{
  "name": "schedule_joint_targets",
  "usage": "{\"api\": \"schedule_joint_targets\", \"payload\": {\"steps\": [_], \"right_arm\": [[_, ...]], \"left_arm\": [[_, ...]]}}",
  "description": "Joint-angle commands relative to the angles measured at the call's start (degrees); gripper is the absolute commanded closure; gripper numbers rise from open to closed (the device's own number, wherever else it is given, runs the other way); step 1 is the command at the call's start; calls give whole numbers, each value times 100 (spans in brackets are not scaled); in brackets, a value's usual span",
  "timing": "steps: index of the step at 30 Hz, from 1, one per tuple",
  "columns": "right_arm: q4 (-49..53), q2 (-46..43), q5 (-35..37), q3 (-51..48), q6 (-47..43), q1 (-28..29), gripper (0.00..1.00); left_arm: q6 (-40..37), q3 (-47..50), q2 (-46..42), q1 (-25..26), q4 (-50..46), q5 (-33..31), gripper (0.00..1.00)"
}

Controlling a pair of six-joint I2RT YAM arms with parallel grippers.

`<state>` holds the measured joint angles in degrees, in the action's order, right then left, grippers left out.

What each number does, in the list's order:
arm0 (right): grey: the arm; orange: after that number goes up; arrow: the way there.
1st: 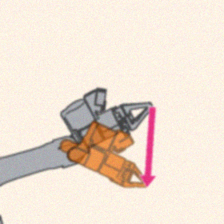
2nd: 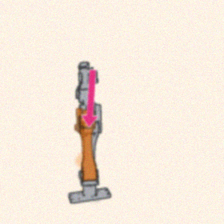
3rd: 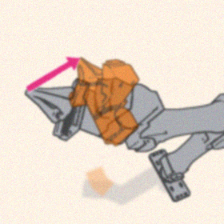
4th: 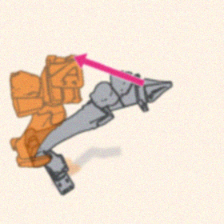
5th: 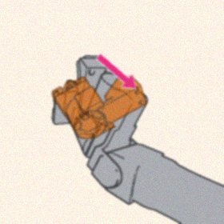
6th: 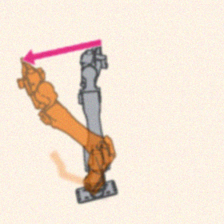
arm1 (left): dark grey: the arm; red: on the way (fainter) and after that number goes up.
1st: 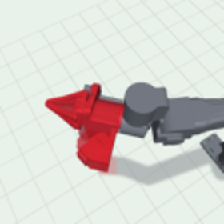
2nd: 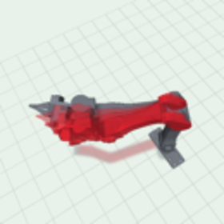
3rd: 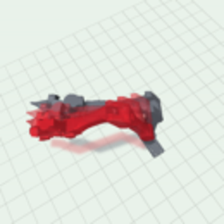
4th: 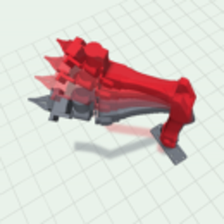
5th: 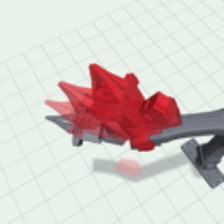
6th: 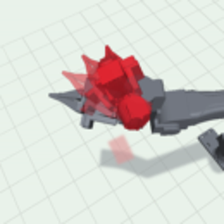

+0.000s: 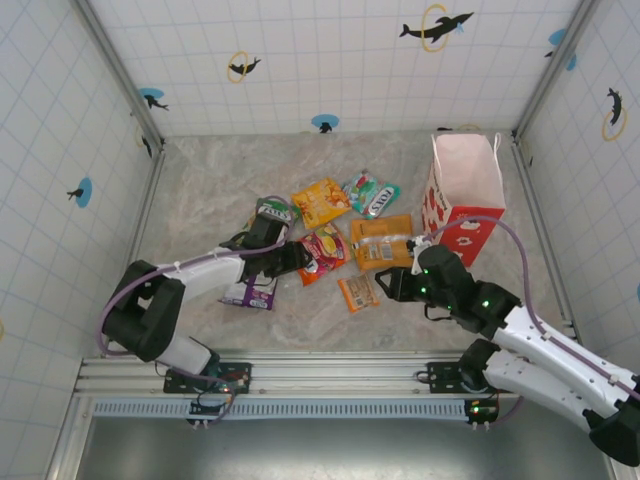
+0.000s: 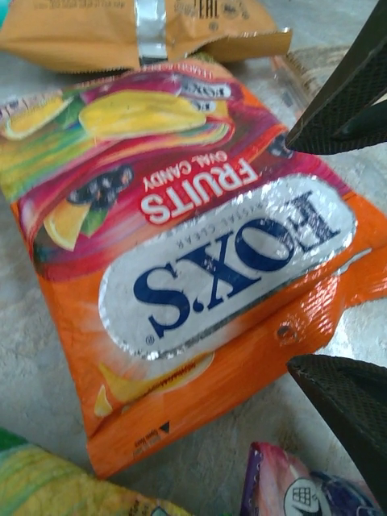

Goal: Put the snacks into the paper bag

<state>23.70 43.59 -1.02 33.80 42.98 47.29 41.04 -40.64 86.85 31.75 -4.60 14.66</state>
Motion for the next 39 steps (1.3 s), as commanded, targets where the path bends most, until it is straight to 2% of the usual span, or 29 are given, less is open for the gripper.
{"api": "schedule_joint_targets", "payload": {"steps": [1,8,13,15,18,21,26,35,39], "right_arm": [[-306,25,109,-43,-9,35,49],[-408,3,140,-111,-44,33,49],[-448,-19,151,-153,-53,31,49],[-473,-54,178,-179,-63,33,49],[-484,-97,250,-181,-113,33,49],[-538,-149,271,-207,-205,21,49],[-738,-265,223,-345,-432,2,49],[-1009,-514,502,-447,-986,-34,49],[-730,-449,748,-63,-1572,-35,48]], "left_arm": [[109,-193,181,-52,-67,-272,32],[41,-312,574,-55,97,-349,31],[-81,-578,991,-60,204,-296,36],[-118,-660,1112,-63,214,-299,45],[-219,-726,1130,-59,196,-371,67],[-456,-734,985,-57,151,-459,84],[-933,-835,572,-60,-93,-586,100],[-2075,-1366,-195,-58,-823,-530,100],[-3063,-1904,-419,-59,-1508,-261,100]]}}
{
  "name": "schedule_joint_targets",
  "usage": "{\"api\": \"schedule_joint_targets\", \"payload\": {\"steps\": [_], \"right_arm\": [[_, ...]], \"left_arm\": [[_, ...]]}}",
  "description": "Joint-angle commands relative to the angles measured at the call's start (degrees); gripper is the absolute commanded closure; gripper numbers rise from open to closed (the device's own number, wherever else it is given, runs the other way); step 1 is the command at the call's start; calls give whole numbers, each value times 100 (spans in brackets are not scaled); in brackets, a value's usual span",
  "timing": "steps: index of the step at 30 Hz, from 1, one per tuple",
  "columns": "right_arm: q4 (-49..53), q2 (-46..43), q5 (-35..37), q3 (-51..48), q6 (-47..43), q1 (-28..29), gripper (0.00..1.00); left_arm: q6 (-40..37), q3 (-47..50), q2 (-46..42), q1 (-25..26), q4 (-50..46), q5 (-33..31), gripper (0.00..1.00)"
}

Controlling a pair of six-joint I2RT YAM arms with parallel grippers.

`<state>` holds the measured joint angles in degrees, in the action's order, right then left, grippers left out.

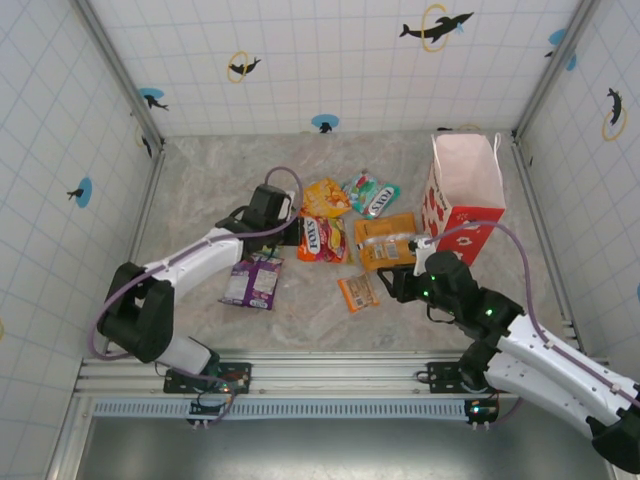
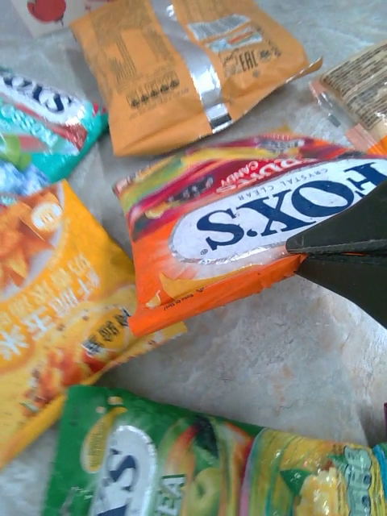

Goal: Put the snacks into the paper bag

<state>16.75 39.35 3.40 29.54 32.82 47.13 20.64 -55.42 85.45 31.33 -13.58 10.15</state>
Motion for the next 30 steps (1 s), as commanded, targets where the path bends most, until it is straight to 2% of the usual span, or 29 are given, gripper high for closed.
{"api": "schedule_joint_targets", "payload": {"steps": [1,4,7,11,18,23,30], "right_arm": [[5,5,350,421,-676,-15,48],[52,131,440,591,-1036,-19,47],[4,280,410,735,-1399,-13,45],[-338,494,-66,808,-1913,-19,43],[-730,863,-252,1033,-2850,17,36],[-859,1216,-687,1270,-3676,68,35],[-997,1873,-1336,1566,-4178,77,33]], "left_arm": [[-1238,-496,-348,-14,-740,317,100],[-1834,-651,-572,-20,-1012,356,100],[-2703,-779,-781,1,-1416,739,100],[-3594,-945,-1039,116,-1861,1193,100],[-4245,-1082,-1303,204,-2228,1895,100],[-4804,-966,-1597,262,-2393,2245,100],[-5247,-954,-1857,648,-2439,2448,100]]}}
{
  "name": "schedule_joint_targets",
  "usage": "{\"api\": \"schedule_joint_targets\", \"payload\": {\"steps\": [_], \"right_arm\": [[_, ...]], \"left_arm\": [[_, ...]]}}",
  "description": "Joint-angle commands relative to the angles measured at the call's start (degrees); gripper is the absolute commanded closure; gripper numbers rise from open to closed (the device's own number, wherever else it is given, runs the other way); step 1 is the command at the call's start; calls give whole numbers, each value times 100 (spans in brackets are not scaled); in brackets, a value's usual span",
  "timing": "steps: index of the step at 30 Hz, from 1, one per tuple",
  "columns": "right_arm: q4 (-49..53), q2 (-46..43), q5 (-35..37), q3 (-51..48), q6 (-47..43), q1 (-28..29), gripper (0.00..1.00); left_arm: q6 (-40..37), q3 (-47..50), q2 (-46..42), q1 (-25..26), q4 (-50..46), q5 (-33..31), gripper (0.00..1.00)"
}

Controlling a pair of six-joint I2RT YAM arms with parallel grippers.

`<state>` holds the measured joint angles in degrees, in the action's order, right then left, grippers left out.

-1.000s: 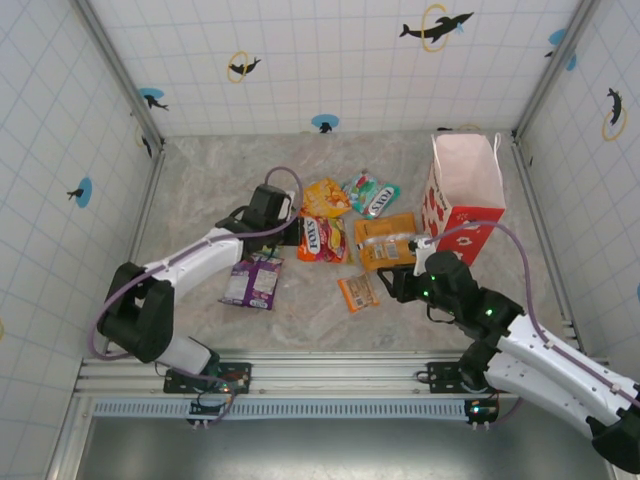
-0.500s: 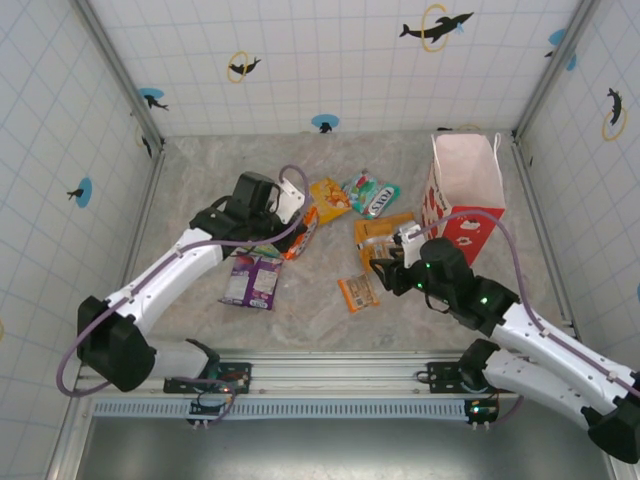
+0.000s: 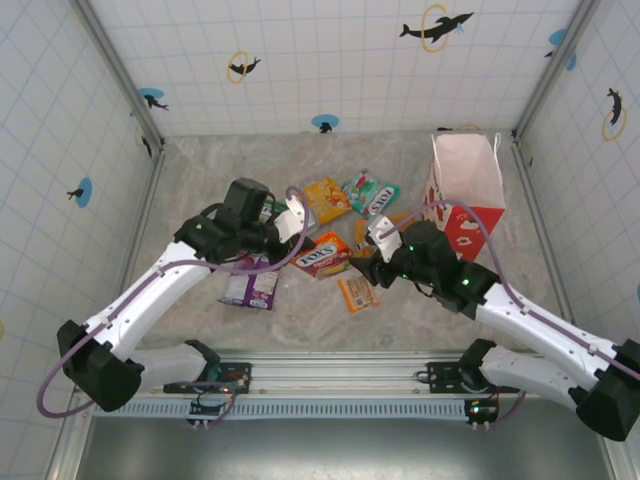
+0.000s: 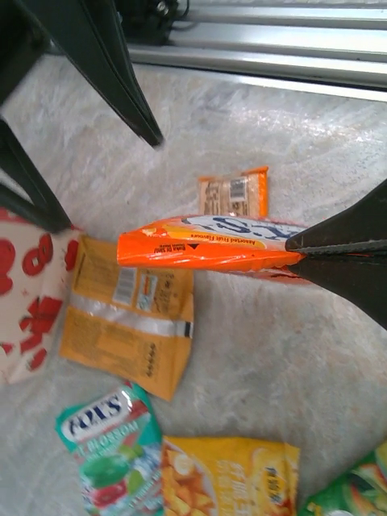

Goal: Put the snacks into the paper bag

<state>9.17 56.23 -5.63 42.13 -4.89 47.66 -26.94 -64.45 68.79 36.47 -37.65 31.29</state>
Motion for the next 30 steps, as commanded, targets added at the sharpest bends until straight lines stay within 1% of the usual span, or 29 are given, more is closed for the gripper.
{"api": "schedule_joint_targets", "payload": {"steps": [1,7,10,11,14,15,16,17,19,22,23,25,26,28,30], "right_arm": [[-249,289,-555,359,-477,26,33],[-349,750,-1427,501,-738,34,31],[-381,914,-1590,507,-841,34,30],[-393,955,-1796,508,-863,33,30],[-403,1077,-2072,544,-904,40,32],[-392,1112,-2166,558,-900,41,35],[-389,1143,-2253,567,-901,38,41],[-386,1166,-2301,568,-899,43,50],[-441,1147,-2257,534,-837,49,65],[-590,1040,-2083,428,-715,42,83],[-668,979,-1992,371,-645,42,87],[-807,841,-1800,250,-519,49,93],[-873,751,-1694,188,-450,43,95],[-945,592,-1294,91,-262,42,96],[-955,447,-950,42,-68,31,96]], "left_arm": [[-566,-43,-225,177,-47,334,100],[-701,-26,-376,289,29,297,100],[-849,34,-463,317,68,299,100],[-870,66,-500,326,105,275,100],[-833,145,-573,335,258,185,100],[-804,164,-587,337,304,126,100],[-760,182,-595,340,370,37,100],[-704,199,-601,343,442,-70,100],[-608,235,-606,343,566,-275,100],[-491,301,-587,343,713,-508,100],[-392,356,-587,343,812,-609,94],[-140,467,-608,343,1016,-778,81],[3,529,-613,346,1135,-903,74],[318,625,-622,343,1368,-1221,62],[723,707,-606,344,1611,-1685,50]]}}
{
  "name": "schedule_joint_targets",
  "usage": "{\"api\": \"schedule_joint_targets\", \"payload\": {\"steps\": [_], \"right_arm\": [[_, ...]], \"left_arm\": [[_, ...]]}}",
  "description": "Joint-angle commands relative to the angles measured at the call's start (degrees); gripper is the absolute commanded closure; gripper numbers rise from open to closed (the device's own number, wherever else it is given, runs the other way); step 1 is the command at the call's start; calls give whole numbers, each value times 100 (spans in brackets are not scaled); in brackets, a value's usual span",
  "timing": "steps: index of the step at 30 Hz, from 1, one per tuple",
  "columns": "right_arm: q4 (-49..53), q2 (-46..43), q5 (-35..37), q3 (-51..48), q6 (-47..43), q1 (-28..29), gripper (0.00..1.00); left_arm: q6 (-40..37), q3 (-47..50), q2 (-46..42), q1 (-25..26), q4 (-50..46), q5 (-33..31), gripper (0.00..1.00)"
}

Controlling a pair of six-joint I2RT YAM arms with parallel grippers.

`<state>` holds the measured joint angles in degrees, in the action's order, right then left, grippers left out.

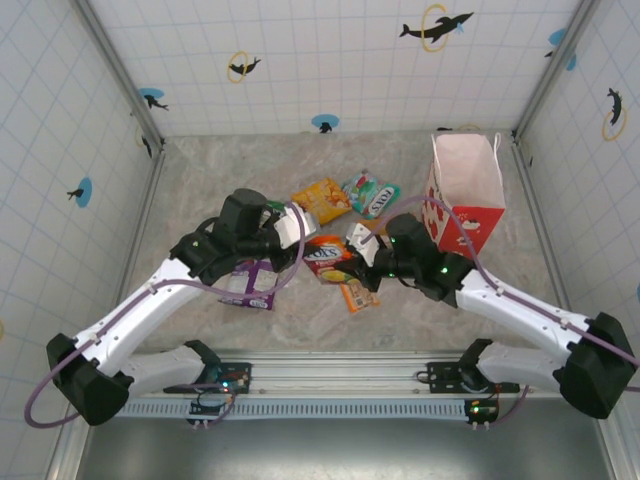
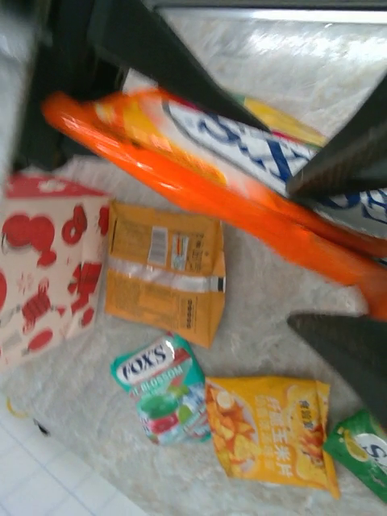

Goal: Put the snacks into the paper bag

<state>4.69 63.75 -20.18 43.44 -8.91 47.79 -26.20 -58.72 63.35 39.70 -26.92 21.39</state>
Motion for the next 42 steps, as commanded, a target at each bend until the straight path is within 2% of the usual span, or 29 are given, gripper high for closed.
{"api": "schedule_joint_targets", "payload": {"steps": [1,6,12,15,17,28,33,37,42], "right_arm": [[-499,-390,682,-107,426,1,96],[-338,-715,1505,35,822,-153,96],[296,-706,2019,948,1180,-585,96],[342,-684,2235,1331,1250,-858,96],[258,-687,2261,1557,1298,-1083,96],[-128,-419,2277,2899,1228,-2422,95],[-510,-290,2100,3100,1539,-3287,94],[-803,-300,2232,2917,1907,-3865,94],[-812,-318,2015,2453,1980,-4200,95]], "left_arm": [[871,176,-48,20,674,-974,42],[1889,557,-14,11,1299,-2057,18],[2897,889,35,-138,1929,-2621,3],[3357,966,113,-286,2021,-2840,2],[3563,975,192,-414,2025,-2768,2],[3620,879,602,-463,2109,-2310,3],[3626,821,738,-463,2129,-2141,3],[3673,815,784,-463,2179,-2041,3],[3710,819,863,-463,2226,-1919,3]]}}
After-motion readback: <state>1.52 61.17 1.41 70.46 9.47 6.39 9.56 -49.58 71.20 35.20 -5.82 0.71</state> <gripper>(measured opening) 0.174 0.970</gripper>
